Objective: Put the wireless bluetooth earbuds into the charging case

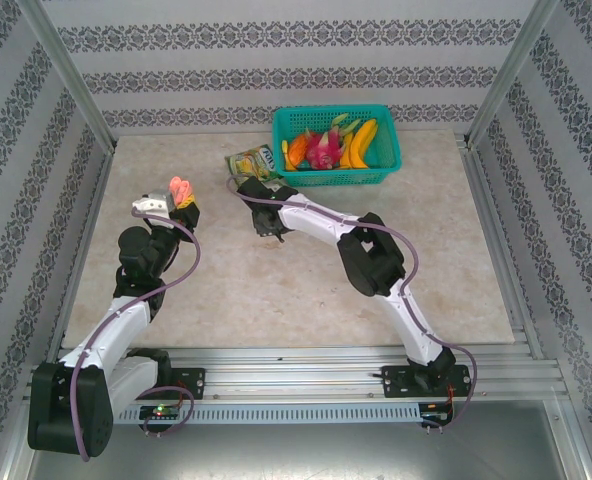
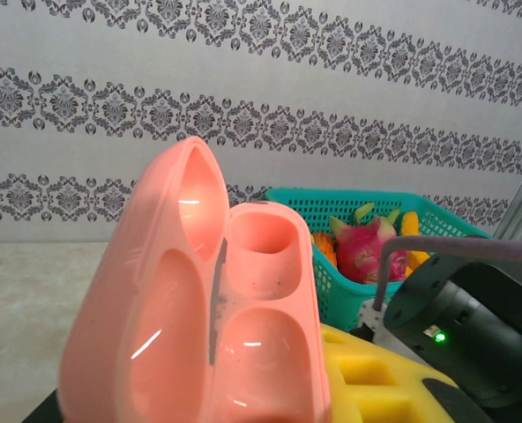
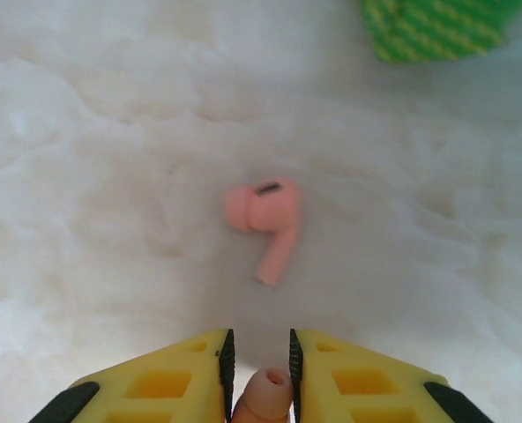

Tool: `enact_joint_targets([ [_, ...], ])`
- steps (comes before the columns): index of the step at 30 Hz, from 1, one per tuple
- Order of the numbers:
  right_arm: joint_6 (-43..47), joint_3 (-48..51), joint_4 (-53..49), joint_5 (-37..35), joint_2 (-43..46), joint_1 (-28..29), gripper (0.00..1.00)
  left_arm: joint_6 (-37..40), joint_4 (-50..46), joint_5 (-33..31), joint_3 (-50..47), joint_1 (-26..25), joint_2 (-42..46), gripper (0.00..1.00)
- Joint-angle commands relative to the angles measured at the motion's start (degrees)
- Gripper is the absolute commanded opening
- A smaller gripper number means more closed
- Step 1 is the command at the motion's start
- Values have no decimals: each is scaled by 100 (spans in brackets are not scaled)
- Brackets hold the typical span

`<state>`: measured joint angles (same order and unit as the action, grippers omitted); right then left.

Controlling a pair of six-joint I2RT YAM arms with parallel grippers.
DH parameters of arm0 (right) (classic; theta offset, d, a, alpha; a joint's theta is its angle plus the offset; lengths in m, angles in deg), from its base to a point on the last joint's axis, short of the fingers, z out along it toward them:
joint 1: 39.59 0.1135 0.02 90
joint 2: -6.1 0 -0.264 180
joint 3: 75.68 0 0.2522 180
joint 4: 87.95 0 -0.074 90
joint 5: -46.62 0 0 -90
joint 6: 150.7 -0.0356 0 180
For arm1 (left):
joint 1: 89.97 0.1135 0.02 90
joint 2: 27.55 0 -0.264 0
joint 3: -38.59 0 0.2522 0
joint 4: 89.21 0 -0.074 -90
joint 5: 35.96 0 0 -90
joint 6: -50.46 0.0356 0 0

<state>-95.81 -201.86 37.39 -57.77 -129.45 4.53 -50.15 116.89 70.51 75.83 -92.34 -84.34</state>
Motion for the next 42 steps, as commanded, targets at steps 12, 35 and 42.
enact_joint_targets([
  [12, -488, 621, 198, -108, 537, -42, 41, -33, 31, 167, 179, 79, 3, 0],
  [35, -533, 1257, 610, 392, 826, 64, 42, -30, 73, 150, 94, 79, 30, 0],
  [42, -394, 1290, 513, 184, 840, -79, 42, -37, 75, 161, 99, 76, 45, 0],
])
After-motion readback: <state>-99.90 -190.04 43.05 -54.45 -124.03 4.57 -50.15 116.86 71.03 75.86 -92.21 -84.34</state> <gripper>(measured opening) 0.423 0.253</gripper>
